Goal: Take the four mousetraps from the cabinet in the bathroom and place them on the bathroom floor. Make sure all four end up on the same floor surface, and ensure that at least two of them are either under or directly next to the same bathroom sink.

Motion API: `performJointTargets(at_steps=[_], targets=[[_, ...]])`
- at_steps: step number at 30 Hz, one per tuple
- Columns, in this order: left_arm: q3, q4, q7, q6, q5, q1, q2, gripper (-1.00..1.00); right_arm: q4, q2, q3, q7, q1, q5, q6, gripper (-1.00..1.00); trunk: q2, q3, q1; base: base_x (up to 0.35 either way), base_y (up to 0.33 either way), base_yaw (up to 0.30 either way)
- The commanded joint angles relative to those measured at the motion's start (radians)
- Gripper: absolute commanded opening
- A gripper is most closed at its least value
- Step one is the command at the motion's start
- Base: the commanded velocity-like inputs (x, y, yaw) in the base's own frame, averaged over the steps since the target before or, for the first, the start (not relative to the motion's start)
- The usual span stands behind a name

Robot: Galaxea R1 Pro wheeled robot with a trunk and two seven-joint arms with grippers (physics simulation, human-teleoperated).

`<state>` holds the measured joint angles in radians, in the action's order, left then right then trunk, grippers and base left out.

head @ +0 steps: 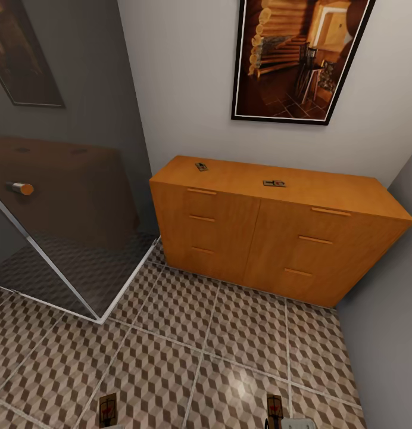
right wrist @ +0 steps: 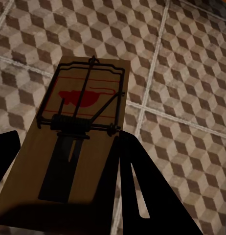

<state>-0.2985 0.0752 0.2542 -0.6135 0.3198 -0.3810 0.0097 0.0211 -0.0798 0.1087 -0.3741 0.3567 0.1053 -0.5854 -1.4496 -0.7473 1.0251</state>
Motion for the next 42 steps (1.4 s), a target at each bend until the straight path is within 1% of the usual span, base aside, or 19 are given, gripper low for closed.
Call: performJointTargets(at_steps=[1,42], targets=[[-0.008,0.003,0.008,-0.003,0.000,-0.001,-0.001,-1.00,-0.001,0.000,0.003,-0.005,0.001,0.007,-0.001,-1.00,0.000,-0.001,0.000,0.000,0.000,0.000],[-0.008,0.003,0.008,-0.003,0.001,-0.001,-0.001,-1.00,-0.001,0.000,0.003,-0.005,0.001,0.007,-0.001,-1.00,0.000,-0.001,0.000,0.000,0.000,0.000]])
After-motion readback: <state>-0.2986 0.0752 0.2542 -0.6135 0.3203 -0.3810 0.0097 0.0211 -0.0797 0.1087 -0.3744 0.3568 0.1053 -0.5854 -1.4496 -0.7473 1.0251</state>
